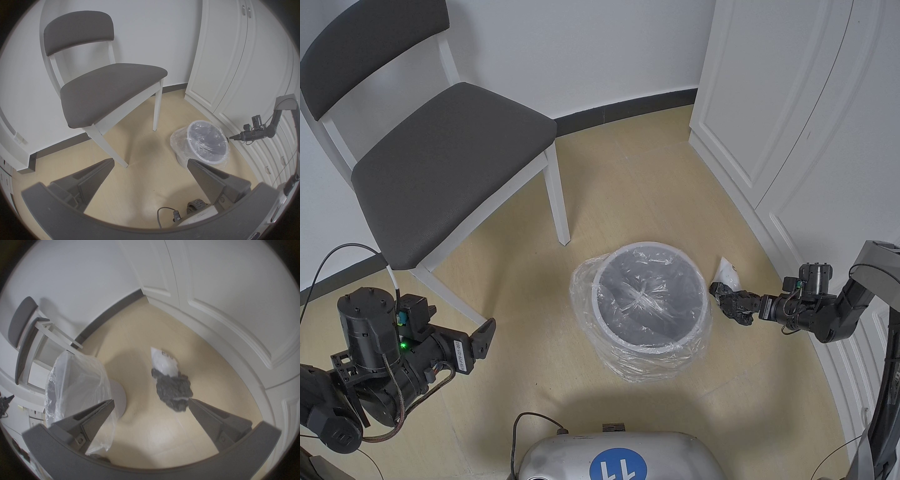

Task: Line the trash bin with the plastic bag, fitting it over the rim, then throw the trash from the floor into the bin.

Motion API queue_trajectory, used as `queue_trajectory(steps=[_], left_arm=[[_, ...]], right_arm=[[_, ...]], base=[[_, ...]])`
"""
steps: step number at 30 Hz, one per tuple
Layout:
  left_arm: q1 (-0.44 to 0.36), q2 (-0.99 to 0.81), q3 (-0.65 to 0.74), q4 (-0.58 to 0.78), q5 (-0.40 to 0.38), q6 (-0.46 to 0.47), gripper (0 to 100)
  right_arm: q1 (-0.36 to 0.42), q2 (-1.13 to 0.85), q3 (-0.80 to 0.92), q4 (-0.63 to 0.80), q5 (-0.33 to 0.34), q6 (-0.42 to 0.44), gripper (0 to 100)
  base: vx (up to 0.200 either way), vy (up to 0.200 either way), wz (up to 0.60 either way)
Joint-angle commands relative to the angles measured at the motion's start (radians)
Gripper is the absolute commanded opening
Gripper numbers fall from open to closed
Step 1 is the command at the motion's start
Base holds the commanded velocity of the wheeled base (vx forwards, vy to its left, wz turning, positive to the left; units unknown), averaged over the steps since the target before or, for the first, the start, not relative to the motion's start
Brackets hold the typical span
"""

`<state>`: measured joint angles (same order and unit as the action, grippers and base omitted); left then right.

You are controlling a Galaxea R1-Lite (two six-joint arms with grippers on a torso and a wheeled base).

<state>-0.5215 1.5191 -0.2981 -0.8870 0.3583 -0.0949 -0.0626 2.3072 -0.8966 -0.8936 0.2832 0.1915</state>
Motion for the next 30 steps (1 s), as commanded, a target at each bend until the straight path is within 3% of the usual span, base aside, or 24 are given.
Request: queue_trajectory(steps=[1,9,22,30], left_arm=[[0.0,-0.01,0.0,0.0,0.001,0.001,100],[0.006,0.004,0.0,0.005,0.001,-0.003,100],[0.02,0.059,0.0,-0.001,0.001,-0.003,100],[0.035,0.087,-0.001,-0.003,0.001,-0.006,100]], right_arm=[[0.009,-0.135,-0.087,0.237,-0.004,0.005,100],[0.017,0.017,-0.166,0.255,-0.058,0.005,100],[0.0,0.153,-0.278,0.214,-0.075,0.065,100],[-0.002,0.166,-0.285,0.194,-0.159,0.028,100]], base=[[0.0,0.0,0.0],[0.0,0.0,0.0],[0.0,0.0,0.0],[0.0,0.0,0.0]])
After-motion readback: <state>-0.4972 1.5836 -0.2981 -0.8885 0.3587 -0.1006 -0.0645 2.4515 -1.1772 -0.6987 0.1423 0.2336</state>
